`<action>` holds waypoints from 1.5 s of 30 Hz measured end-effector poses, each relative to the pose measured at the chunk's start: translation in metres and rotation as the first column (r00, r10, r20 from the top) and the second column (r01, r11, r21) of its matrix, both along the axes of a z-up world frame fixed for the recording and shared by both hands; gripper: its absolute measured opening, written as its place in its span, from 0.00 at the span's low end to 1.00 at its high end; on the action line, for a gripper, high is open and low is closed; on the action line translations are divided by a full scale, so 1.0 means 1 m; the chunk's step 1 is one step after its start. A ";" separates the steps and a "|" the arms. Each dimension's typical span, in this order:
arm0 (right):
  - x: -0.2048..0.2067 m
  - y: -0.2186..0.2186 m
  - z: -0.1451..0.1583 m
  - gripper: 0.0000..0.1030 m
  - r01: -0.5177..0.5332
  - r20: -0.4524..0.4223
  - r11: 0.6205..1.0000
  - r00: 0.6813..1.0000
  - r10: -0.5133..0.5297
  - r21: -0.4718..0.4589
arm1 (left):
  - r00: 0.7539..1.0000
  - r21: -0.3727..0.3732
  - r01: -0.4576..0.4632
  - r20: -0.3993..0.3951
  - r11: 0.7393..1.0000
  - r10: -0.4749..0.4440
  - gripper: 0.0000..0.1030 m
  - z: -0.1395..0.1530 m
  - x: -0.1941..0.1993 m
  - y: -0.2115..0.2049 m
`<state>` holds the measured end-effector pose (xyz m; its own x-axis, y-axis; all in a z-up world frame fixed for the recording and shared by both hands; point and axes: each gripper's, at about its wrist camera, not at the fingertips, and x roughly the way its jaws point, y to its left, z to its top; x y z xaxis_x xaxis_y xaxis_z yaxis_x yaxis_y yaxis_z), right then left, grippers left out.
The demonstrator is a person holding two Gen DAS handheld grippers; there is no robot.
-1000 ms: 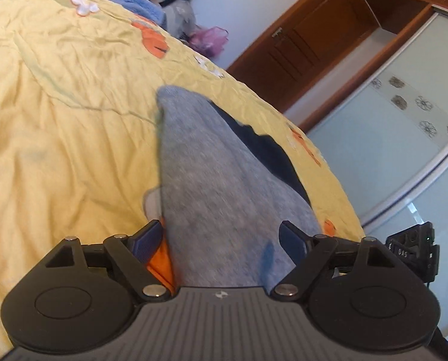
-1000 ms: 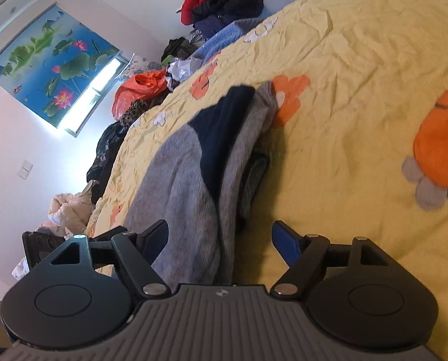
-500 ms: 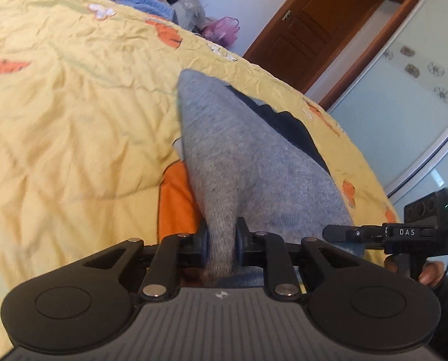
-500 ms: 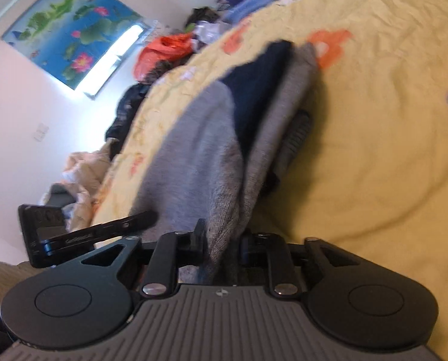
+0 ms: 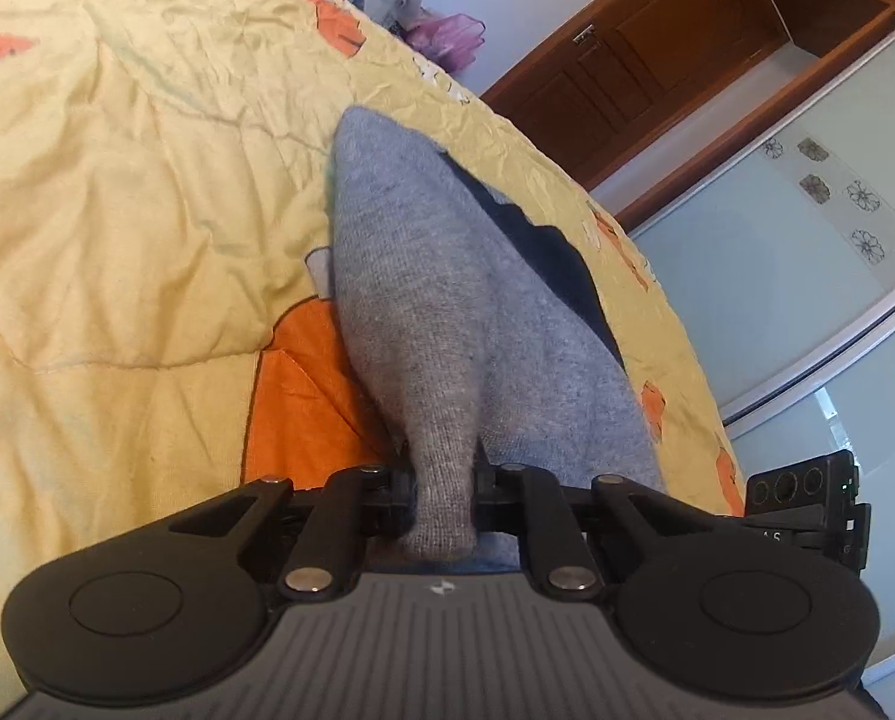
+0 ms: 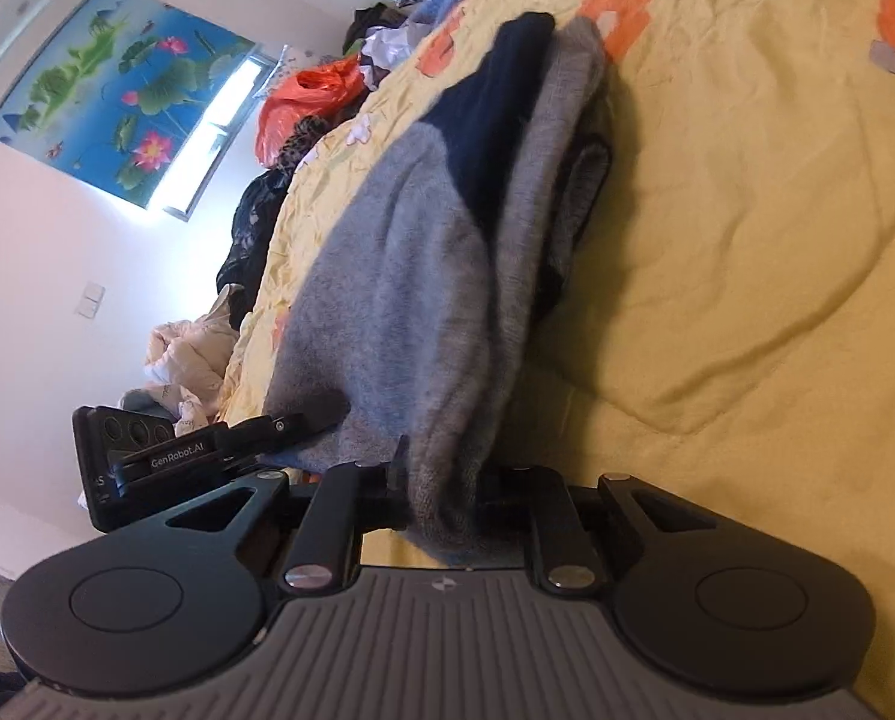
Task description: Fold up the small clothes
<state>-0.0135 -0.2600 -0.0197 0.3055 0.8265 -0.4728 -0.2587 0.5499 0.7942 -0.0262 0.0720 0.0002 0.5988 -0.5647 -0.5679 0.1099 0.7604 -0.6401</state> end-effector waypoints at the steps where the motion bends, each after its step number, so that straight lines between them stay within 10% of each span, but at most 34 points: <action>1: -0.005 0.000 0.006 0.23 -0.010 0.026 1.000 1.000 0.010 -0.002 | 1.000 0.021 0.011 0.024 1.000 -0.011 0.11 0.008 -0.009 0.001; 11: -0.048 -0.019 -0.001 0.32 -0.079 -0.004 0.997 0.997 0.079 0.020 | 0.991 0.158 0.110 0.056 0.981 -0.120 0.21 0.002 -0.072 0.006; 14: -0.050 -0.037 0.020 0.62 -0.010 0.056 0.999 0.998 0.008 0.037 | 0.986 0.262 0.086 0.113 0.961 -0.119 0.49 0.028 -0.079 0.010; 17: -0.031 -0.057 0.043 0.68 0.101 0.126 0.993 0.986 -0.108 0.060 | 0.945 0.384 -0.056 0.319 0.922 -0.075 0.87 0.062 -0.091 0.008; 23: 0.042 -0.037 0.063 0.66 0.240 0.183 0.970 0.952 -0.243 0.041 | 0.899 0.425 -0.019 0.404 0.905 -0.171 0.88 0.062 -0.068 -0.047; 28: 0.084 0.015 0.038 0.61 0.175 0.127 0.977 0.979 -0.160 -0.118 | 0.886 0.639 0.034 0.336 0.769 -0.319 0.89 0.011 -0.060 -0.102; 32: 0.086 0.026 0.033 0.13 0.151 0.190 0.969 0.975 -0.113 -0.197 | 0.876 0.662 0.037 0.339 0.749 -0.343 1.00 0.005 -0.063 -0.110; 39: 0.092 0.000 0.014 0.11 0.216 0.175 0.960 0.967 -0.184 -0.180 | 0.878 0.640 0.053 0.335 0.766 -0.342 1.00 0.004 -0.062 -0.108; 45: 0.057 -0.009 0.049 0.52 0.347 0.263 0.930 0.915 -0.306 -0.126 | 0.879 0.641 0.052 0.335 0.766 -0.339 1.00 0.005 -0.060 -0.108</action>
